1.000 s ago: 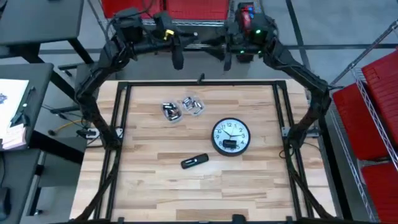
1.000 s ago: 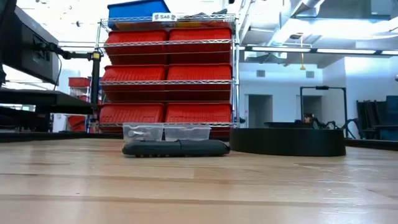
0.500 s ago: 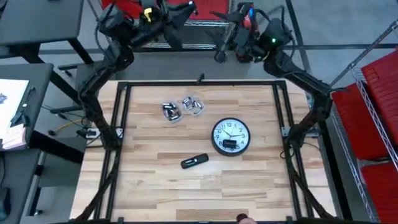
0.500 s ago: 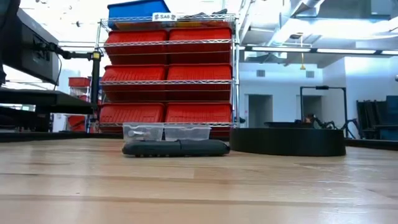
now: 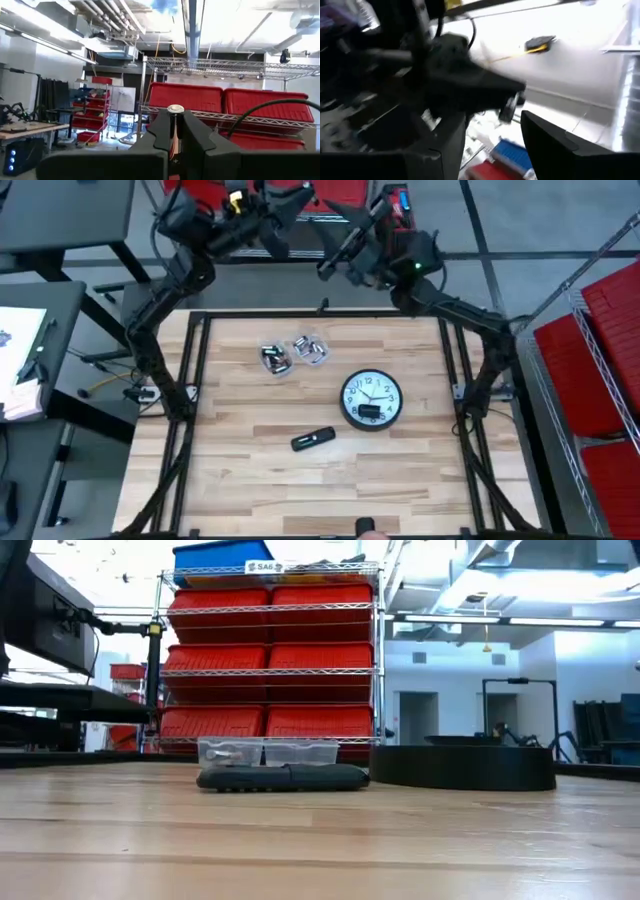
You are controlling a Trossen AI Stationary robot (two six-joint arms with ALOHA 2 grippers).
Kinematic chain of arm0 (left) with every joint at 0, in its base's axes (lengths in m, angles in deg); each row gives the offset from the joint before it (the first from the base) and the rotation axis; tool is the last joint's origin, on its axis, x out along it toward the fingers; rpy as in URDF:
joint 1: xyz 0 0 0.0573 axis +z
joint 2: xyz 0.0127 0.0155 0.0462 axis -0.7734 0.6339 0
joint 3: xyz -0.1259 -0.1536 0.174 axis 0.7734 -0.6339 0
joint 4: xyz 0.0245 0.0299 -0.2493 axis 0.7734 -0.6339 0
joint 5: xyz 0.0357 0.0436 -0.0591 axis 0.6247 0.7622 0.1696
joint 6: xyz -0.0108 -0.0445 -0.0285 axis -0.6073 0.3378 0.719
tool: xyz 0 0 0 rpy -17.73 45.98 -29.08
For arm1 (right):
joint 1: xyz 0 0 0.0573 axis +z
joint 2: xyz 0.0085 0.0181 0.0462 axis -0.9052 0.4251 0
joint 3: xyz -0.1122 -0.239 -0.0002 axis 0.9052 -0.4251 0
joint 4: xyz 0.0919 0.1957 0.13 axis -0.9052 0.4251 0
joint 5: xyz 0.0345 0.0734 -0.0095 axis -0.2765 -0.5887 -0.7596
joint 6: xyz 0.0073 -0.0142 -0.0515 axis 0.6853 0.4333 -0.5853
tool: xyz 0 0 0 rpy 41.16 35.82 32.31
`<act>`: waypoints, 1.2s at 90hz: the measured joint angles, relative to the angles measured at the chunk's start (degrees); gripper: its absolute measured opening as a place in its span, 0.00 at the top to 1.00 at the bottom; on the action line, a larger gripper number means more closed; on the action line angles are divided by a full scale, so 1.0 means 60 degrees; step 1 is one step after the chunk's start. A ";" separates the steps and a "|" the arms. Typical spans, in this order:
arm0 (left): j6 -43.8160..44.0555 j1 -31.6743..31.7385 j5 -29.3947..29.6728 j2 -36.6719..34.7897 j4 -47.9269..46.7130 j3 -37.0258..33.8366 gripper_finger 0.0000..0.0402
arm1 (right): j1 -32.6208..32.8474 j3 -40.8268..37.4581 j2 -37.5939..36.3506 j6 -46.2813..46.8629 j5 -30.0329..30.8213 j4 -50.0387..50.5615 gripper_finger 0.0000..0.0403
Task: Insert battery
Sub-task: Insert the silver battery into the remote control
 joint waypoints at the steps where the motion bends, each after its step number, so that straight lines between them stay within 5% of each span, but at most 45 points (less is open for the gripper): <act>1: 0.0000 -0.0005 -0.0013 0.0000 -0.0015 0.0000 1.00 | 0.0004 0.0000 0.0015 0.0000 0.0003 -0.0070 0.56; 56: 0.0428 -0.0132 -0.0355 0.0000 -0.0250 0.0000 0.99 | 0.0013 0.0000 0.0055 -0.0002 0.0023 -0.0469 0.58; 108: 0.0404 -0.0233 -0.0325 -0.0003 -0.0563 0.0003 0.99 | 0.0101 -0.0015 0.0063 -0.0421 0.0030 -0.0307 0.91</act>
